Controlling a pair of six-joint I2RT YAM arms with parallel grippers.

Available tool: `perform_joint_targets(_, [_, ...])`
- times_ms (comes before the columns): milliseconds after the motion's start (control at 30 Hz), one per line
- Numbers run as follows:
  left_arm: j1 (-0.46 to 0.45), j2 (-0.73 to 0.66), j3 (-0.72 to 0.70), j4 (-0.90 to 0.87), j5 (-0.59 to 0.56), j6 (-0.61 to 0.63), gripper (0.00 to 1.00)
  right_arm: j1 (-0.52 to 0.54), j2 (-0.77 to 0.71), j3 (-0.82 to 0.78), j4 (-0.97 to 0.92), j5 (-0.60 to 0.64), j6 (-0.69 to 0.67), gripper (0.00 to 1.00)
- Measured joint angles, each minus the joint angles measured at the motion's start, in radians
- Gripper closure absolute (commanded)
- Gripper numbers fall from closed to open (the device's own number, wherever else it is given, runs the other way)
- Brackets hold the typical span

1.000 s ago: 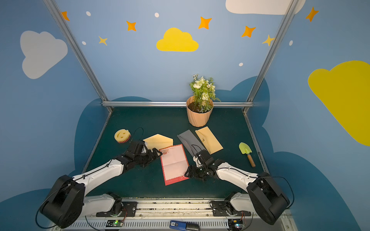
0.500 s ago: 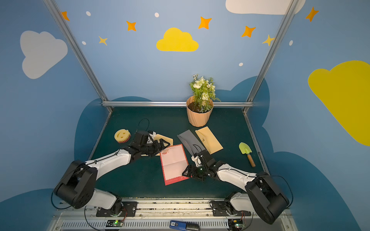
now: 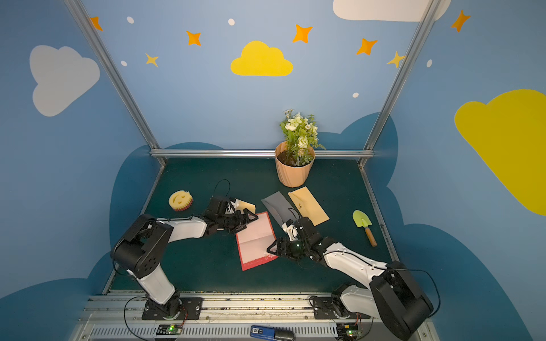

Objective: Fold the letter paper in half and place it into the envelope
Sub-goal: Fold the letter paper at the center of the board.

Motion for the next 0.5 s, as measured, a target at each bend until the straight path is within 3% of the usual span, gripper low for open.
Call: perform_joint_targets(500, [0.067, 0.0, 0.054, 0.021, 0.101, -0.057, 0.04, 0.0, 0.077, 0.168, 0.041, 0.048, 0.0, 0.22])
